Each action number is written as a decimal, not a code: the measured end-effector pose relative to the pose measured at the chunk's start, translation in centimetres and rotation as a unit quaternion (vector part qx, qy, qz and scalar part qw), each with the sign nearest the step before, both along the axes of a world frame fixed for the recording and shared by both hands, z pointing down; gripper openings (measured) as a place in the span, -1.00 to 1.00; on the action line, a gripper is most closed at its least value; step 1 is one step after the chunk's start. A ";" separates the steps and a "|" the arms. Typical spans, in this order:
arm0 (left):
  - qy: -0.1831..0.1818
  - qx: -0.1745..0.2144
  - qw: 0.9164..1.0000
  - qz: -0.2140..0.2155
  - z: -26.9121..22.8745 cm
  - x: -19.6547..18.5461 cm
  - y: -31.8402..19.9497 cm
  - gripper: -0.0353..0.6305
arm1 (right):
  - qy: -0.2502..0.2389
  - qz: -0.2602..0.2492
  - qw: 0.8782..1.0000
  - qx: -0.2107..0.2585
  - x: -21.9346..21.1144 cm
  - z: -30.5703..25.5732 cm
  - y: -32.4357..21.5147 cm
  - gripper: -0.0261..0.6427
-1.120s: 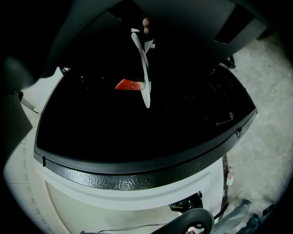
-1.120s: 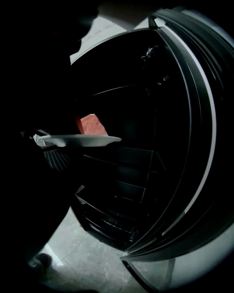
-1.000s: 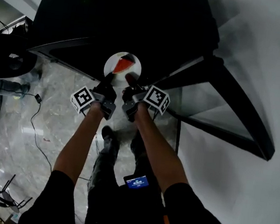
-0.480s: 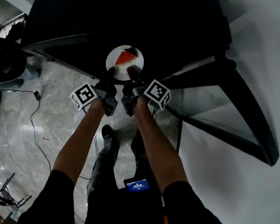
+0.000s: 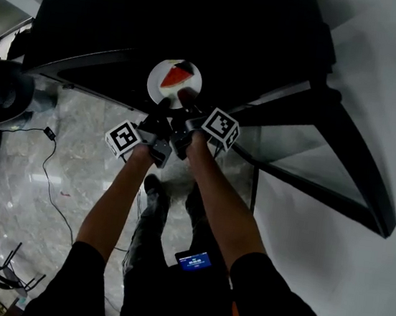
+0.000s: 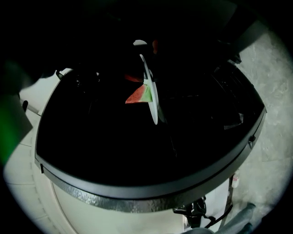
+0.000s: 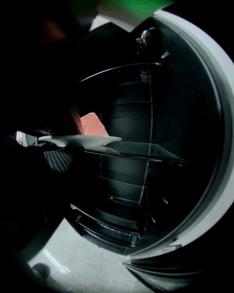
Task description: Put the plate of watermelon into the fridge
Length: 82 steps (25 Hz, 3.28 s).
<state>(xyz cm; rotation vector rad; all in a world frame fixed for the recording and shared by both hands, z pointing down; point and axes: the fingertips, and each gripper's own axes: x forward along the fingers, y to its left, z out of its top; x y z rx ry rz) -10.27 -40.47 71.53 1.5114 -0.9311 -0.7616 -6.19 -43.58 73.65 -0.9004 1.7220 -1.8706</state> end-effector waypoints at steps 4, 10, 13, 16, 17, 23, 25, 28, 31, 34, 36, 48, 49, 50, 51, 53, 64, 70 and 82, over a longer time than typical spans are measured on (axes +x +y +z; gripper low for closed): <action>0.010 -0.017 1.000 -0.014 0.5 -0.1 -0.7 -0.75 | 0.018 -0.018 1.000 0.006 -0.4 -0.1 -0.5 -0.83; -0.011 -0.026 1.000 -0.011 1.1 -0.5 -1.8 -0.77 | 0.048 -0.058 0.997 0.018 -0.3 0.0 0.2 -0.82; 0.000 -0.034 0.999 -0.023 1.1 -0.8 -2.2 -0.78 | 0.062 -0.079 0.995 0.025 -0.4 -0.3 0.8 -0.78; 0.006 -0.040 0.999 -0.035 1.1 -1.2 -2.7 -0.78 | 0.085 -0.105 0.990 0.030 -0.2 -0.4 1.7 -0.65; 0.006 -0.041 0.998 -0.037 1.0 -1.2 -2.8 -0.79 | 0.095 -0.112 0.989 0.034 0.0 -0.5 2.0 -0.65; -0.002 -0.035 0.999 -0.032 0.5 -1.2 -3.4 -0.78 | 0.222 -0.145 0.960 0.091 1.3 -0.8 3.2 -0.65; -0.022 -0.032 0.999 -0.022 0.4 -1.0 -3.4 -0.78 | 0.240 -0.153 0.953 0.099 1.1 -0.8 3.1 -0.67; -0.060 -0.037 0.998 0.000 0.6 -0.8 -3.4 -0.78 | 0.258 -0.155 0.949 0.099 0.8 -0.8 2.5 -0.74; -0.090 -0.041 0.995 0.030 0.6 -0.7 -3.4 -0.78 | 0.273 -0.147 0.946 0.092 0.8 -0.6 2.0 -0.76; -0.130 -0.056 0.987 0.071 0.7 -0.4 -3.3 -0.76 | 0.279 -0.134 0.947 0.085 0.9 -0.6 1.4 -0.76; -0.158 -0.059 0.981 0.094 0.5 -0.2 -3.2 -0.73 | 0.283 -0.131 0.946 0.084 0.8 -0.7 1.1 -0.76; -0.385 -0.042 0.899 0.204 1.2 0.3 -1.8 -0.58 | 0.299 -0.127 0.942 0.080 1.1 -0.4 0.1 -0.78; -0.403 -0.038 0.892 0.202 1.4 0.2 -1.7 -0.58 | 0.305 -0.132 0.939 0.085 1.1 -0.3 0.1 -0.78; -0.424 -0.035 0.883 0.199 1.5 0.0 -1.7 -0.58 | 0.313 -0.136 0.935 0.093 1.0 -0.3 0.1 -0.77; -0.449 -0.030 0.871 0.196 1.5 -0.2 -1.7 -0.58 | 0.324 -0.140 0.930 0.102 1.0 -0.4 0.0 -0.77; -0.503 -0.018 0.842 0.196 1.5 -0.3 -1.5 -0.58 | 0.353 -0.146 0.916 0.121 1.2 -0.5 0.0 -0.77; -0.532 -0.016 0.826 0.184 1.2 -0.8 -2.6 -0.59 | 0.409 -0.167 0.884 0.150 1.2 -0.4 -0.9 -0.77; -0.551 -0.020 0.813 0.187 1.3 -0.9 -3.8 -0.59 | 0.429 -0.171 0.874 0.150 1.0 -0.4 -2.3 -0.77; -0.561 -0.028 0.804 0.192 1.3 -1.6 -6.3 -0.65 | 0.461 -0.191 0.852 0.157 0.5 -0.6 -4.7 -0.78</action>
